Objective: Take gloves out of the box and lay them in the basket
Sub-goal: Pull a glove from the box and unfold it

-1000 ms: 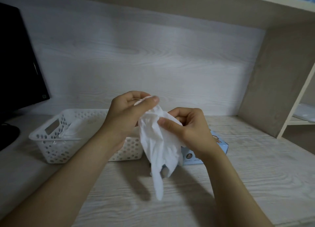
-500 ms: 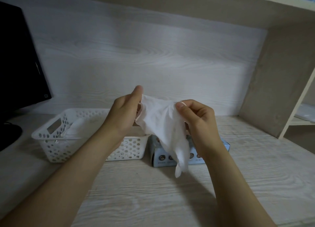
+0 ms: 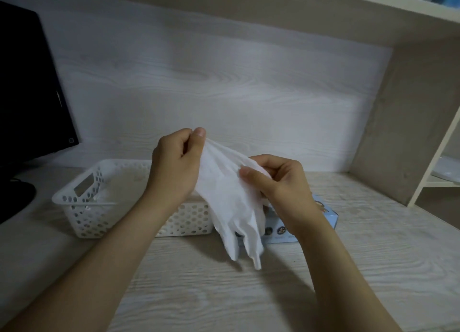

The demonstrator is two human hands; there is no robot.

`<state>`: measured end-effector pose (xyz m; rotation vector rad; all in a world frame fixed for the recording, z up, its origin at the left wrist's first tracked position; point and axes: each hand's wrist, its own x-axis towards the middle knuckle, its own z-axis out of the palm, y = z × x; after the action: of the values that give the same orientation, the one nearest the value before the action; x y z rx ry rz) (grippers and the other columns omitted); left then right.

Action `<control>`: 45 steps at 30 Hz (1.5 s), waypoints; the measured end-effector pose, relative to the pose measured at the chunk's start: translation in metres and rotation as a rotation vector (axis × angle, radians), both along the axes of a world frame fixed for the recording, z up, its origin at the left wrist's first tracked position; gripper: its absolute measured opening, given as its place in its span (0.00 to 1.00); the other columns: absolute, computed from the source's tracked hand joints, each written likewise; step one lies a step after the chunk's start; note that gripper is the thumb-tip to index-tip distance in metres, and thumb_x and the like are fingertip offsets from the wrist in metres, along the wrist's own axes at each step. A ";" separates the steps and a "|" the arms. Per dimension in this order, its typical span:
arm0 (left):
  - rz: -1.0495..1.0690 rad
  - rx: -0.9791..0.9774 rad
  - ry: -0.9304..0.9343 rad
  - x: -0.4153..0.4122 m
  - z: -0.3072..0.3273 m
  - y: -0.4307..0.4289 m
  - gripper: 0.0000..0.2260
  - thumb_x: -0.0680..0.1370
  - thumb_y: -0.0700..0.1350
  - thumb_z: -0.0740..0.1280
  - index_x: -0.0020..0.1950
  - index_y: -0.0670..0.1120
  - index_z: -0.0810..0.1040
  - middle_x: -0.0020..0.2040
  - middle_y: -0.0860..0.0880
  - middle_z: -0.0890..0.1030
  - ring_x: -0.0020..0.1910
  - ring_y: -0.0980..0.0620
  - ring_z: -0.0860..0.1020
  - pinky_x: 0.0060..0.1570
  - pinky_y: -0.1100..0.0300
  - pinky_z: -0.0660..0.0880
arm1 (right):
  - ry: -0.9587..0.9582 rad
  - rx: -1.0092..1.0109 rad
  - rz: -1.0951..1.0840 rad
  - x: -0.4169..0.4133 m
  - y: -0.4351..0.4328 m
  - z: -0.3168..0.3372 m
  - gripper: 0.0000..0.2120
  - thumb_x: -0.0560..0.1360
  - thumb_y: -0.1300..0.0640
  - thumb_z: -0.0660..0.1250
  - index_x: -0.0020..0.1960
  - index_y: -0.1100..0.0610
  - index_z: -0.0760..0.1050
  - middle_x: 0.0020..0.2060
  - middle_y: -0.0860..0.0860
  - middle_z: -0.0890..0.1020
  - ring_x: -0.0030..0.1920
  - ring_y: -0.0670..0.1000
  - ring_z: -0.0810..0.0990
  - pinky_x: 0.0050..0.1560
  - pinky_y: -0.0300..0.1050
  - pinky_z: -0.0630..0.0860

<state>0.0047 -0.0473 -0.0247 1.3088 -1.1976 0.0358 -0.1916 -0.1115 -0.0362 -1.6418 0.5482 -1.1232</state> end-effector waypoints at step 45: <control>0.664 0.790 -0.446 0.134 -0.002 0.038 0.09 0.85 0.48 0.67 0.54 0.44 0.73 0.55 0.40 0.78 0.53 0.39 0.78 0.41 0.51 0.68 | 1.148 -0.734 0.073 0.173 -0.018 0.037 0.33 0.75 0.29 0.68 0.75 0.43 0.71 0.62 0.50 0.73 0.64 0.54 0.76 0.65 0.55 0.76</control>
<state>0.1387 -0.0094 -0.0263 2.4595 -1.1209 0.3821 -0.0186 -0.1299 0.0011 -2.9017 0.8101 -0.1832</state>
